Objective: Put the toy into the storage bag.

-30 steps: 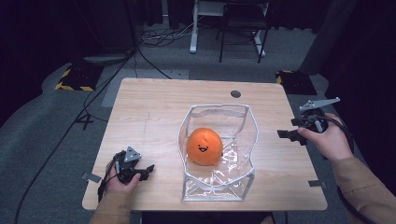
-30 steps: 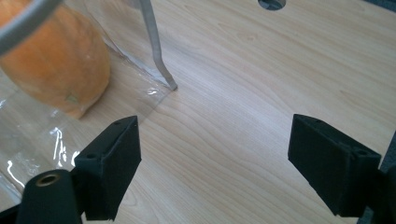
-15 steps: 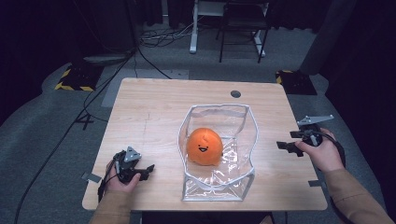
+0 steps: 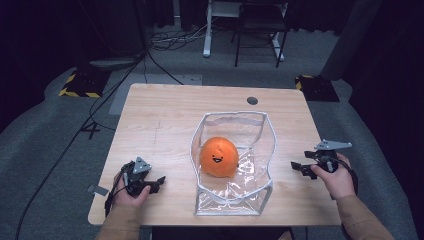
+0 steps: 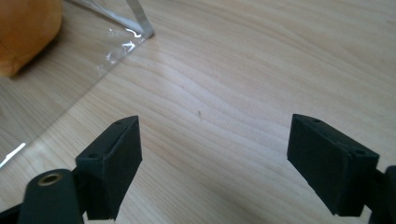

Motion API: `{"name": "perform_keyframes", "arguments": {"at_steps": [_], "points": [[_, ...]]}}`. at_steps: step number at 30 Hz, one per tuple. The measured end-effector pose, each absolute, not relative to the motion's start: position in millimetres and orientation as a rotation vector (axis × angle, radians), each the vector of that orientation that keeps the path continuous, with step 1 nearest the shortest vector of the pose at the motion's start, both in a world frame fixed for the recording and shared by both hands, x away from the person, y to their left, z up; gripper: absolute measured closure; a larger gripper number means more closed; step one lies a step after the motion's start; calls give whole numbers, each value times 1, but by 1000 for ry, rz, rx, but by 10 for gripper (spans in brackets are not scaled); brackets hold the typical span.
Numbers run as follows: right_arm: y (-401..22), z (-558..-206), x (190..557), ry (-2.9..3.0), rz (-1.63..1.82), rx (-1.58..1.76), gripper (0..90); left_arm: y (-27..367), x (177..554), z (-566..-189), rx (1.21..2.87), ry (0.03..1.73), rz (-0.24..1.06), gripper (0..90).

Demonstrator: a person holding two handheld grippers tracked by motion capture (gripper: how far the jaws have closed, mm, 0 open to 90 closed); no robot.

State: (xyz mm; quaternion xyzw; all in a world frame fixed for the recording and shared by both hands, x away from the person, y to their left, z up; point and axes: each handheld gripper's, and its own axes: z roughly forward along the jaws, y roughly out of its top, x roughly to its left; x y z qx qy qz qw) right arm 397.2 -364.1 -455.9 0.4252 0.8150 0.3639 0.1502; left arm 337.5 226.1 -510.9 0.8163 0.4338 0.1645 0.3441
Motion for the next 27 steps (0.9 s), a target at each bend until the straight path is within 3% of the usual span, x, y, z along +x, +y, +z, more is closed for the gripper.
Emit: {"name": "perform_keyframes", "arguments": {"at_steps": [19,27], "points": [[-355,-505,379,2319,975,1170,147,226,338,-511,2121,1127,428,241],[-350,-508,377,2270,984,1202,118,226,337,-511,2121,1128,428,241]]}}
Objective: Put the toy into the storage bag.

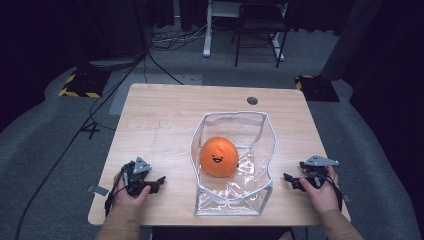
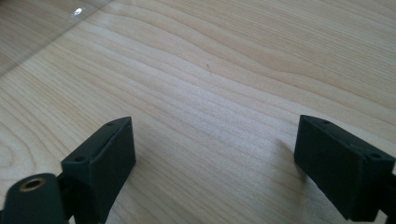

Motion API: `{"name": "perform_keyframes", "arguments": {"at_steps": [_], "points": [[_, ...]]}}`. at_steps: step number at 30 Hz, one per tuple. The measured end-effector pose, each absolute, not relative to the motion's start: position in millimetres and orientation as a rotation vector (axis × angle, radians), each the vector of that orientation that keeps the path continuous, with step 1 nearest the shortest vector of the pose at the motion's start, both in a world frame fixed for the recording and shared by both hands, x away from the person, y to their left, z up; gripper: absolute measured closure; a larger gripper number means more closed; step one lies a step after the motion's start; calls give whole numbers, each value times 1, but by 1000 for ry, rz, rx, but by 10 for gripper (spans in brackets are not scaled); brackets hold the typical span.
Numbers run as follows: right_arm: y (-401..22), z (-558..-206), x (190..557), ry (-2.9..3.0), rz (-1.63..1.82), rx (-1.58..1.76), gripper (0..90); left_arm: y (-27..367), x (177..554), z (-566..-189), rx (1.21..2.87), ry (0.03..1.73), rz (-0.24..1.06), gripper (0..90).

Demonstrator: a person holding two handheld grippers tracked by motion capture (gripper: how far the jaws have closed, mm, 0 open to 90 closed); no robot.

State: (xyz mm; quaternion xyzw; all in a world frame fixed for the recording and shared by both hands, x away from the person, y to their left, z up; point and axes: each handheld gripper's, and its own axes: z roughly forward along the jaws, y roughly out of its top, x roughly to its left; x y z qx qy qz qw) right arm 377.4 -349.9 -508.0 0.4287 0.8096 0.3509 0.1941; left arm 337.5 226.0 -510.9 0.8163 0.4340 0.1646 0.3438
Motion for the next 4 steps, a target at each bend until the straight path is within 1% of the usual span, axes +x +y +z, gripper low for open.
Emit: {"name": "perform_keyframes", "arguments": {"at_steps": [4], "points": [[-350,-508,378,2273,980,1199,103,226,338,-511,2120,1126,428,241]]}}
